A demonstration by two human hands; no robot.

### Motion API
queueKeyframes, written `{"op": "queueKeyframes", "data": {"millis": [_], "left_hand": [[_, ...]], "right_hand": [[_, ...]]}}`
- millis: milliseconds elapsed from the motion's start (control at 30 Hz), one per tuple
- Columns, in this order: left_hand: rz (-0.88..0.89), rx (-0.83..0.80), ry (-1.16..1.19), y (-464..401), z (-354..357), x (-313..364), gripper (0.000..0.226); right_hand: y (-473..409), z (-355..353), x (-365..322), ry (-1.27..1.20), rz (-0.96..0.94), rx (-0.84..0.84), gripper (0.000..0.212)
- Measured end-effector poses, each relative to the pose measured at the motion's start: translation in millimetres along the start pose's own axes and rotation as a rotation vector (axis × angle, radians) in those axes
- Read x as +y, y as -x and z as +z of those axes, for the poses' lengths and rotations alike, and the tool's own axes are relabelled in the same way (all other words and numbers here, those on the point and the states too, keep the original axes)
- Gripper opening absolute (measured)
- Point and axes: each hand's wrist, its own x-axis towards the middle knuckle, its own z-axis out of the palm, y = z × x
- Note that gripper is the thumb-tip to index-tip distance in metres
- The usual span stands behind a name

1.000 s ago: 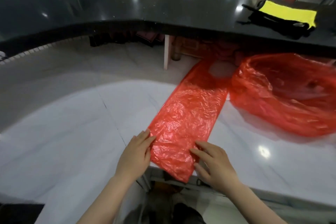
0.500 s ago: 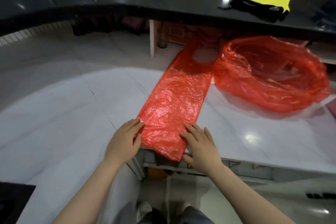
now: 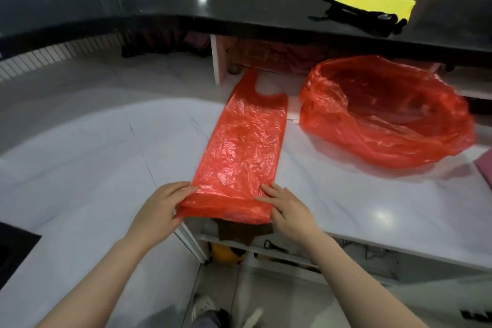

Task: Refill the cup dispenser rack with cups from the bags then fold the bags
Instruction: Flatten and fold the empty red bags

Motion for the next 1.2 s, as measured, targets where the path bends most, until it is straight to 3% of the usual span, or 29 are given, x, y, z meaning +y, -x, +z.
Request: {"op": "queueKeyframes", "data": {"millis": [167,333,567,700,800,933,1200], "left_hand": [[-0.061,0.084,0.106,5.3,2.1,26.7,0.057],[-0.001,0.088,-0.003,11.6,3.2,31.7,0.044],[-0.328,0.147,0.091,0.8,10.5,32.1,0.01],[-0.409,0.129,0.121,-6.8,16.2,43.1,0.009],[-0.438,0.13,0.073,-10.9,22.3,53.4,0.02],[-0.539,0.158,0.126,-16.9,21.2,60.5,0.025],[-0.613,0.222,0.129,-15.2,29.0,57.3,0.024]], "right_hand": [[1.7,-10.2,2.2,-0.132,-0.006,-0.01,0.041],[4.2,-11.2,7.1,-0.168,0.025,0.054,0.039],[0.4,-3.5,7.6,-0.423,0.238,0.344,0.025],[-5.0,2.7,6.3,-0.364,0.285,0.371,0.014],[-6.6,6.7,3.3,-0.387,0.324,0.418,0.011],[-5.3,10.6,1.3,-0.435,0.309,0.47,0.024],[-5.7,11.0,0.3,-0.372,0.278,0.424,0.016]]}}
